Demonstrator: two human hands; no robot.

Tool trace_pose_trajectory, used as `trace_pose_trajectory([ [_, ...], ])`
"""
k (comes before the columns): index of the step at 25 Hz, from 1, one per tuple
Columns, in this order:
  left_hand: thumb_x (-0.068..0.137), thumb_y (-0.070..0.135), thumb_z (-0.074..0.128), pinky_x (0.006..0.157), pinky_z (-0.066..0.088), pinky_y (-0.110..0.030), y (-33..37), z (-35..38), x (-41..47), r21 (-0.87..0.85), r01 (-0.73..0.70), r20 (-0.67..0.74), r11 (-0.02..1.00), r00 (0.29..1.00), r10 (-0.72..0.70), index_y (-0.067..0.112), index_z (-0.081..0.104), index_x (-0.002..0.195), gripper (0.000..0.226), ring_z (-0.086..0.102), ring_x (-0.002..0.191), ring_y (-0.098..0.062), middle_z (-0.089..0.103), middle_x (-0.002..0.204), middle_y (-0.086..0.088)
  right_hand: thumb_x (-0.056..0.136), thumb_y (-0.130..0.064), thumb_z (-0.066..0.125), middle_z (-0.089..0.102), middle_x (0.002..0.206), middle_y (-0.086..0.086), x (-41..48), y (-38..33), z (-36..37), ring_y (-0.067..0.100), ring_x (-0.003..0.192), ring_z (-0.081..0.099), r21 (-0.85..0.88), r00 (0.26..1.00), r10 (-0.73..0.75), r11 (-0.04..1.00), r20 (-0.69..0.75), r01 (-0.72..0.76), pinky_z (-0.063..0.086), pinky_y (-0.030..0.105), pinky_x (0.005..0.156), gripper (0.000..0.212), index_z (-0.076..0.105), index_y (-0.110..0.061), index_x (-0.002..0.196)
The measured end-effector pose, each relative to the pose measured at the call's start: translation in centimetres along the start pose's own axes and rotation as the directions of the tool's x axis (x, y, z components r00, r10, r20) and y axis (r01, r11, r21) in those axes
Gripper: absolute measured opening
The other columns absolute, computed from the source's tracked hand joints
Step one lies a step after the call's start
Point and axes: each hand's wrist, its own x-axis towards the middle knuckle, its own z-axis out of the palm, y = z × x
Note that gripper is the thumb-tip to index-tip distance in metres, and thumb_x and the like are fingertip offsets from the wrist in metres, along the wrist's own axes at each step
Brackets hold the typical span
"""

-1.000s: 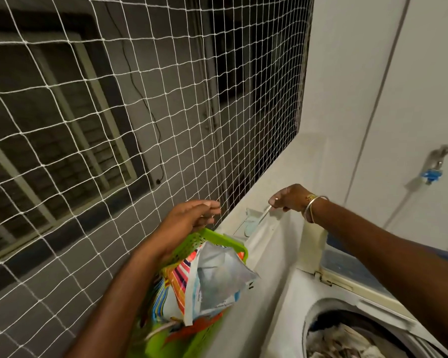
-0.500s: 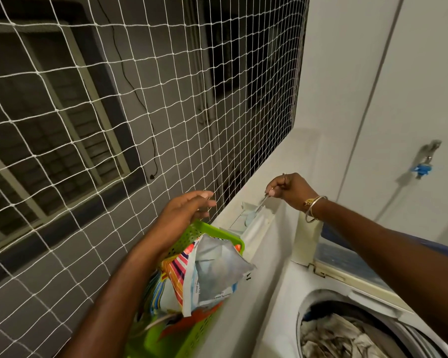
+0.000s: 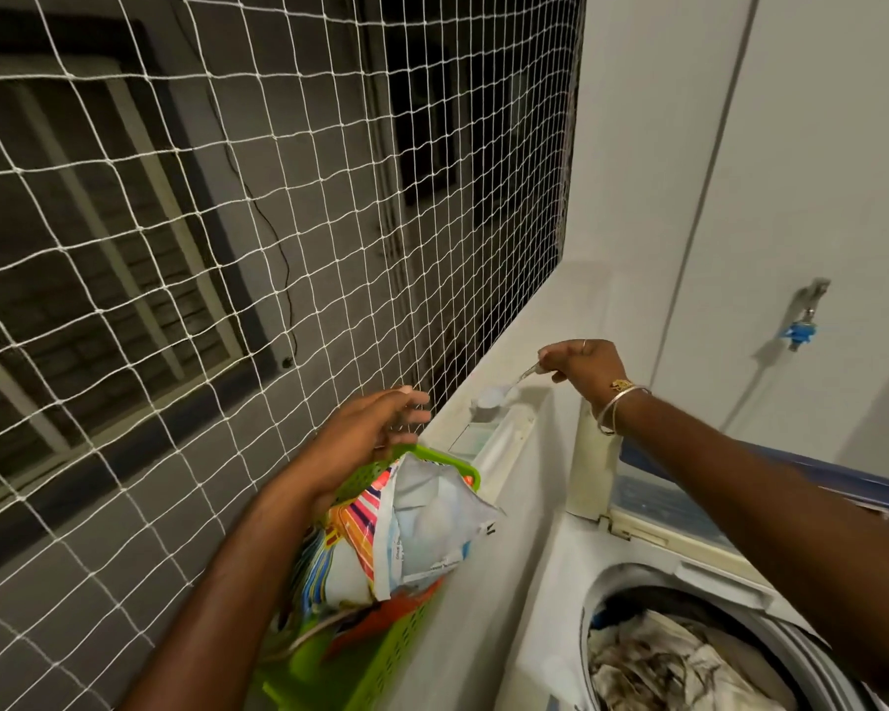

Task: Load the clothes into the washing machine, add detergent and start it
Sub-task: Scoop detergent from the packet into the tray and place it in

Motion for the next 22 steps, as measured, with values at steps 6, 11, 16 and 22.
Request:
trace_pose_trajectory([
  [6,0.101,0.039,0.045,0.108,0.045,-0.048,0.2,0.2,-0.6,0.011,-0.010,0.021,1.000,1.000,0.010,0.021,0.071,0.114,0.034,0.067,0.109,-0.027,0.075,0.111,0.000,0.083,-0.016,0.072,0.077,0.087,0.011,-5.4,-3.7,-1.4,0.012,0.063,0.057,0.137,0.992,0.109,0.984,0.058,-0.117,0.038,0.025,0.058,0.014,0.077,-0.007,0.093],
  [11,0.101,0.037,0.044,0.108,0.040,-0.054,0.1,-0.1,-1.5,-0.006,-0.042,0.021,0.999,0.999,0.042,0.019,0.072,0.113,0.035,0.060,0.117,-0.039,0.075,0.110,-0.002,0.085,-0.013,0.070,0.075,0.084,0.013,-12.0,-7.2,-1.1,0.014,0.063,0.053,0.160,0.981,-0.010,0.987,0.191,-0.021,0.040,0.025,0.062,0.014,0.077,-0.005,0.093],
  [16,0.103,0.035,0.044,0.105,0.047,-0.049,0.2,-0.1,-2.6,0.019,-0.049,0.028,0.999,0.998,0.048,0.020,0.072,0.113,0.034,0.065,0.112,-0.032,0.075,0.108,0.000,0.086,-0.003,0.068,0.076,0.079,0.013,-17.9,-7.6,1.8,0.009,0.063,0.065,0.023,0.955,-0.153,0.988,0.255,0.152,0.046,0.018,0.056,0.010,0.077,-0.002,0.090],
  [22,0.102,0.033,0.045,0.101,0.049,-0.048,0.3,-0.1,-3.5,0.029,-0.074,0.026,0.997,0.997,0.073,0.017,0.071,0.113,0.033,0.066,0.110,-0.036,0.075,0.108,-0.003,0.088,-0.039,0.068,0.075,0.086,-0.015,-21.3,-3.0,7.7,0.002,0.070,0.066,-0.422,0.863,-0.406,0.754,0.301,0.502,0.054,0.028,0.066,0.013,0.077,-0.034,0.095],
])
